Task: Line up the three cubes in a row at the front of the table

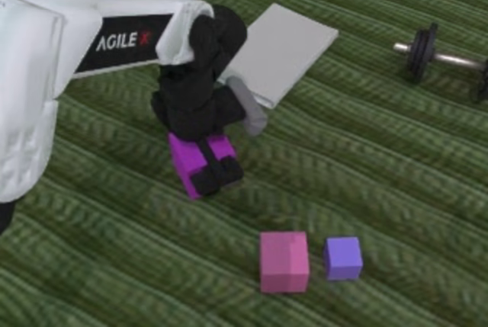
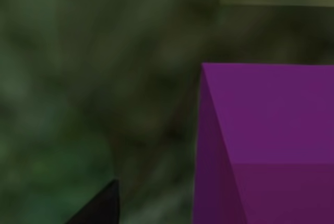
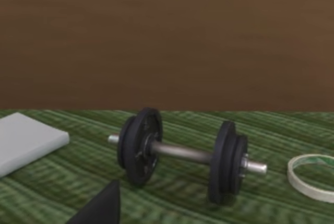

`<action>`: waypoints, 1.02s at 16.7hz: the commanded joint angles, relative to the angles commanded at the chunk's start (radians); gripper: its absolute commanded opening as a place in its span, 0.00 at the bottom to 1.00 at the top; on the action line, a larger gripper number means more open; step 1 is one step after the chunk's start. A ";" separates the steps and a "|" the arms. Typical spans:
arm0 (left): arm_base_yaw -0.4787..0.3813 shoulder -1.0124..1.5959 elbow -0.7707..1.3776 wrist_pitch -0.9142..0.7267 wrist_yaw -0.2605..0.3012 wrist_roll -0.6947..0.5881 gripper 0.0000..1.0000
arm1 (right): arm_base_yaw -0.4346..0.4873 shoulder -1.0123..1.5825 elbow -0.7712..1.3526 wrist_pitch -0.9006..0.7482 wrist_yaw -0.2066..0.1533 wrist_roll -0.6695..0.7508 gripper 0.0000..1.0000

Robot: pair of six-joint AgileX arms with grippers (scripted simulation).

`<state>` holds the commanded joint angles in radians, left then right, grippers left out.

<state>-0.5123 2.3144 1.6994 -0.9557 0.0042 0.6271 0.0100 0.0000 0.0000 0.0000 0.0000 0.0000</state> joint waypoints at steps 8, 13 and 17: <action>0.000 0.000 0.000 0.000 0.000 0.000 0.55 | 0.000 0.000 0.000 0.000 0.000 0.000 1.00; 0.000 0.000 0.000 0.000 0.000 0.000 0.17 | 0.000 0.000 0.000 0.000 0.000 0.000 1.00; 0.000 0.000 0.000 0.000 0.000 0.000 0.00 | 0.000 0.000 0.000 0.000 0.000 0.000 1.00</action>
<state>-0.5123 2.3144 1.6994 -0.9557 0.0042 0.6271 0.0100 0.0000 0.0000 0.0000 0.0000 0.0000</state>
